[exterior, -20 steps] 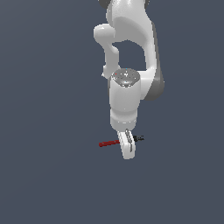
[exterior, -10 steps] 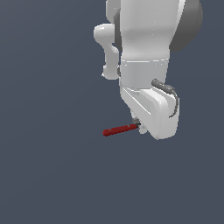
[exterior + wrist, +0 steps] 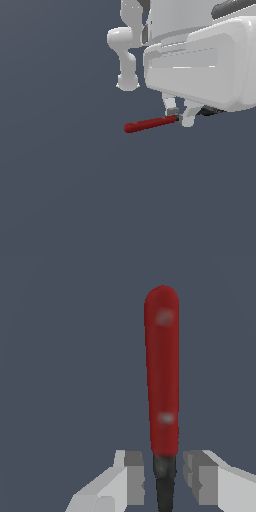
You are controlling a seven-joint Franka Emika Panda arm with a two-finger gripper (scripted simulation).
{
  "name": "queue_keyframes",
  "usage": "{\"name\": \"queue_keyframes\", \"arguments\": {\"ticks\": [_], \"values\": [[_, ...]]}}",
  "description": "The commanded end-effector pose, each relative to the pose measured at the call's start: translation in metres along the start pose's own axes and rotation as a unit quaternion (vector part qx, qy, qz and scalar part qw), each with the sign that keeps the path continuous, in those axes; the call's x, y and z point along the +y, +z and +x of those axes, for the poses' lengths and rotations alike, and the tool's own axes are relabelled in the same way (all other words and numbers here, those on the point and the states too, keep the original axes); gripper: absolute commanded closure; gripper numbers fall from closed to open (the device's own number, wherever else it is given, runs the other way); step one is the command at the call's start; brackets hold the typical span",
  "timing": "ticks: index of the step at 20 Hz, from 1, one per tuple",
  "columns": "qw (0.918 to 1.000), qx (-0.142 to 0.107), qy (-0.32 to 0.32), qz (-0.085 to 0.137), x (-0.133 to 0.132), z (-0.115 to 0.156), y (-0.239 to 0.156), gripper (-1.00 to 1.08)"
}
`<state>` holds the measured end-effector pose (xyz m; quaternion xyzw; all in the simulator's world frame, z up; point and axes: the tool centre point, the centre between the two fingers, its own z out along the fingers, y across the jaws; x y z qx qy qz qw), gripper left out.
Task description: Pick up the object and move it to a goal position.
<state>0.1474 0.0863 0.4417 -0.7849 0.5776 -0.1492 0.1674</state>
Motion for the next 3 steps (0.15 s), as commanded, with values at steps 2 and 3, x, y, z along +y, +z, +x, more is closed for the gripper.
{"name": "queue_keyframes", "arguments": {"ticks": [2,3], "values": [[1.0000,0.000,-0.002,0.004,-0.0046,-0.0010,-0.0078,1.08],[1.0000,0.000,-0.002,0.004,-0.0048,-0.0009,-0.0078,1.08]]}}
